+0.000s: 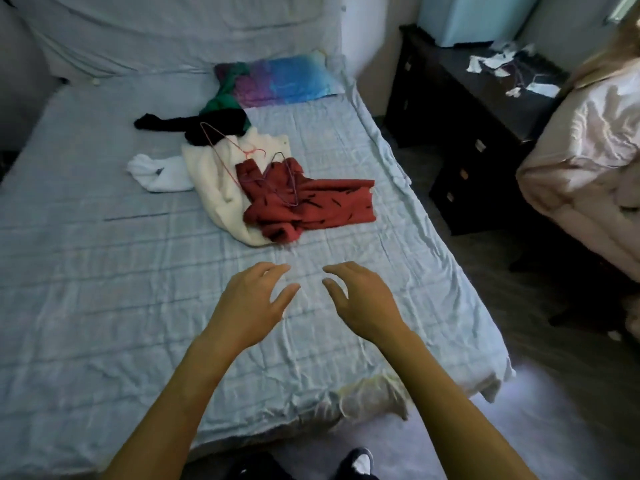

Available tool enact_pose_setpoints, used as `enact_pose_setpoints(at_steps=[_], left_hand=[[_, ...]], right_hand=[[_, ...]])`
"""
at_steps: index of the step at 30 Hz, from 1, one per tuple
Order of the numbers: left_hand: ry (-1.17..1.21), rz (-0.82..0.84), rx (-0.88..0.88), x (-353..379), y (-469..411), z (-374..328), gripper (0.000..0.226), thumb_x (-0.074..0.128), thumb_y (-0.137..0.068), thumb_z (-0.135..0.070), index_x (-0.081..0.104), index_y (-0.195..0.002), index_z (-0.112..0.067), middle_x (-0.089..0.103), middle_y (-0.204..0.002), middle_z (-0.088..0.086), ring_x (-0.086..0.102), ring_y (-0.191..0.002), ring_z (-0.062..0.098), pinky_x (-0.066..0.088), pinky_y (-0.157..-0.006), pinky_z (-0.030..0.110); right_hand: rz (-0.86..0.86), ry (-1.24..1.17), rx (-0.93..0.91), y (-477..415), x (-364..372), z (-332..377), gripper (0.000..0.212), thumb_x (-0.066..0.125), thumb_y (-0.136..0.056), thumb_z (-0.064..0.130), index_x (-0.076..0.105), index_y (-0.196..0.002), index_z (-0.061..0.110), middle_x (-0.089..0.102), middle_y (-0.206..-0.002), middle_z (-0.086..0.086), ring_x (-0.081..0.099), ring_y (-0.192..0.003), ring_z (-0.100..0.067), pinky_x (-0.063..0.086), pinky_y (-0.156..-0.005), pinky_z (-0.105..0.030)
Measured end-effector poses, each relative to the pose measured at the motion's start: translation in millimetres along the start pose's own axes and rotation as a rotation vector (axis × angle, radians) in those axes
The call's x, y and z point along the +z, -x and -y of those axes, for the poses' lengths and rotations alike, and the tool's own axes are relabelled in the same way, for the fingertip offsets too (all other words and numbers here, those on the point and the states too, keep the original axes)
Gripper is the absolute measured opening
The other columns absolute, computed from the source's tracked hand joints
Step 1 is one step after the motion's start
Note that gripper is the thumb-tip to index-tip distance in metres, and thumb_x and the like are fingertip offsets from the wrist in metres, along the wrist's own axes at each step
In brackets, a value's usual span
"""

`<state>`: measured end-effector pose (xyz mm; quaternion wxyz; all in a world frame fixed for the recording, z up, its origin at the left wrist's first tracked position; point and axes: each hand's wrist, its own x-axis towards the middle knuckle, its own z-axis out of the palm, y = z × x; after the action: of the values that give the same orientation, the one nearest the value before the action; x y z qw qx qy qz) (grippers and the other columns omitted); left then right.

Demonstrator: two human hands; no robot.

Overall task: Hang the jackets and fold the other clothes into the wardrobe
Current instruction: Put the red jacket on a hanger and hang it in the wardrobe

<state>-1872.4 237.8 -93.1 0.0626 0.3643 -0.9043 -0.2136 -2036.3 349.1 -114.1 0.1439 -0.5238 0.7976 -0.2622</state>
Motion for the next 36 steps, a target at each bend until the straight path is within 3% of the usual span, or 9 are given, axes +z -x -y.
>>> enact_pose_setpoints(at_steps=[7, 14, 25, 31, 36], left_hand=[[-0.004, -0.063, -0.126, -4, -27, -5, 0.064, 0.031, -0.088, -0.063, 0.050, -0.134, -0.022, 0.051, -0.135, 0.000, 0.048, -0.122, 0.017, 0.037, -0.103, 0.033], [0.054, -0.097, -0.137, -7, -86, 39, 0.048, 0.043, -0.095, -0.048, 0.050, -0.133, -0.020, 0.052, -0.133, -0.002, 0.050, -0.119, 0.016, 0.039, -0.100, 0.031], [0.206, -0.053, -0.207, 8, -189, 108, 0.042, 0.045, -0.094, -0.044, 0.053, -0.130, -0.024, 0.054, -0.128, -0.008, 0.052, -0.115, 0.010, 0.040, -0.095, 0.024], [0.426, -0.073, -0.381, 33, -259, 146, 0.037, 0.050, -0.093, -0.039, 0.055, -0.127, -0.025, 0.056, -0.121, -0.011, 0.051, -0.105, 0.001, 0.037, -0.092, 0.018], [0.557, -0.080, -0.526, 72, -318, 192, 0.032, 0.052, -0.094, -0.035, 0.059, -0.123, -0.024, 0.060, -0.113, -0.007, 0.055, -0.101, 0.005, 0.039, -0.082, 0.017]], right_hand=[[0.075, -0.070, -0.128, -51, -3, -11, 0.033, 0.049, -0.097, 0.035, 0.059, -0.124, 0.021, 0.062, -0.122, 0.002, 0.057, -0.109, -0.016, 0.046, -0.092, -0.032], [0.130, -0.045, -0.129, -111, 18, -8, 0.034, 0.047, -0.097, 0.036, 0.058, -0.126, 0.021, 0.060, -0.125, 0.004, 0.056, -0.111, -0.014, 0.045, -0.092, -0.029], [0.208, -0.007, -0.140, -238, 68, -22, 0.031, 0.048, -0.096, 0.035, 0.059, -0.123, 0.023, 0.061, -0.121, 0.005, 0.057, -0.107, -0.016, 0.045, -0.090, -0.031], [0.279, -0.047, -0.149, -323, 118, -44, 0.028, 0.053, -0.093, 0.026, 0.064, -0.119, 0.019, 0.065, -0.115, 0.002, 0.060, -0.102, -0.018, 0.046, -0.085, -0.029], [0.345, -0.006, -0.146, -392, 175, -64, 0.035, 0.046, -0.092, 0.031, 0.063, -0.120, 0.020, 0.064, -0.118, 0.002, 0.058, -0.106, -0.019, 0.046, -0.089, -0.033]])
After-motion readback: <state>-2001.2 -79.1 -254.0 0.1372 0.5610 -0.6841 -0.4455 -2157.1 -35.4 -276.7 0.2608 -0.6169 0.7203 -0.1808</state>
